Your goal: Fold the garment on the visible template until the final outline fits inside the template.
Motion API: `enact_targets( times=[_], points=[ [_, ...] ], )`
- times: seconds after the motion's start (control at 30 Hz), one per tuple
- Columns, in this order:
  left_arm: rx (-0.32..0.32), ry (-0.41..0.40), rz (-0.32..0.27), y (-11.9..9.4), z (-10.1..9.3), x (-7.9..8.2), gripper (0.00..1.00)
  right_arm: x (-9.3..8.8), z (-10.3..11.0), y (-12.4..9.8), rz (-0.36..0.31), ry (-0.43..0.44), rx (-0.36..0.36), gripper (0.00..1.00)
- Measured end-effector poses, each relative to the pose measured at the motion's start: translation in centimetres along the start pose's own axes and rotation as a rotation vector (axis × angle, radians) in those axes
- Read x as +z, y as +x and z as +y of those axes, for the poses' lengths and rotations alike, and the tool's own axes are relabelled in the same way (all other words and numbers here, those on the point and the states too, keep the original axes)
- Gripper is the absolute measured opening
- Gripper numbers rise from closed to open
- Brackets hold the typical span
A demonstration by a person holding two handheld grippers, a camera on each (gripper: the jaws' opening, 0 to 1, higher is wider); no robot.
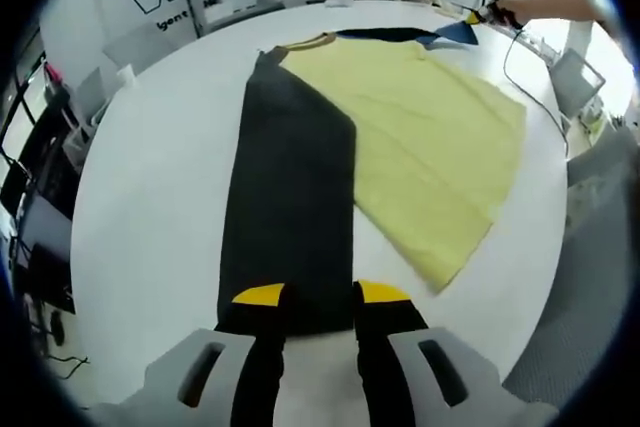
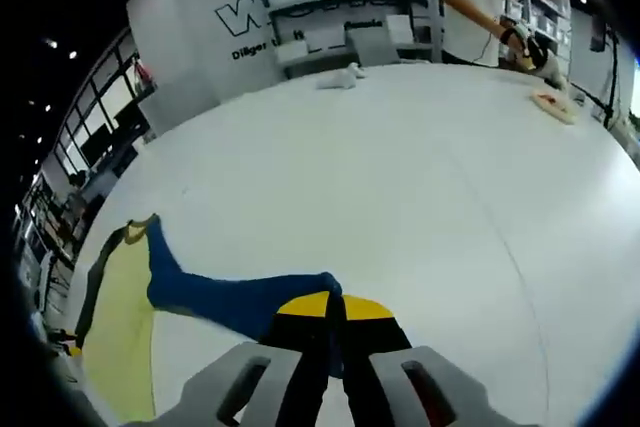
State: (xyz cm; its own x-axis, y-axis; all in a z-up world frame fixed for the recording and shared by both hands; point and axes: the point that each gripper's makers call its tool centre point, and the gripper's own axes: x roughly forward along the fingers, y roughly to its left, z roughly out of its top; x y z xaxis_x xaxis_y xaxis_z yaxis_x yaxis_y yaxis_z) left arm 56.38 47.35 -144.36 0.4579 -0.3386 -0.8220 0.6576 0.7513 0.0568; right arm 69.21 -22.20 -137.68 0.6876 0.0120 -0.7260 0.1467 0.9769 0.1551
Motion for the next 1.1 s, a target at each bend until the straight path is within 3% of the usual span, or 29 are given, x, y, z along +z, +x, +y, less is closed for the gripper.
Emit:
enact_targets(
  times=[0.3,0.4,0.47,0.63,0.93,1.1],
  points=[
    [-0.002,0.003,0.001,0.1,0.0,0.1,0.26,-0.8,0.3,0.4,0.002,-0.136,0.001,0.00],
    [-0.002,0.004,0.000,0.1,0.0,0.1,0.26,-0.9,0.2,0.3,0.003,-0.189,-0.008,0.04],
    [-0.002,0.004,0.000,0.1,0.0,0.1,0.26,-0.8,0.6,0.1,-0.008,-0.254,0.010,0.02],
    [0.000,0.002,-0.005,0.1,0.0,0.1,0.26,-2.9,2.1,-0.2,0.029,-0.498,0.075,0.04],
    [0.000,0.004,-0.007,0.1,-0.1,0.2,0.25,-6.2,3.6,-0.4,0.063,-0.620,0.162,0.04],
    [0.000,0.005,-0.008,0.1,-0.1,0.3,0.25,-7.2,3.4,-0.3,0.090,-0.694,0.170,0.06]
  ],
)
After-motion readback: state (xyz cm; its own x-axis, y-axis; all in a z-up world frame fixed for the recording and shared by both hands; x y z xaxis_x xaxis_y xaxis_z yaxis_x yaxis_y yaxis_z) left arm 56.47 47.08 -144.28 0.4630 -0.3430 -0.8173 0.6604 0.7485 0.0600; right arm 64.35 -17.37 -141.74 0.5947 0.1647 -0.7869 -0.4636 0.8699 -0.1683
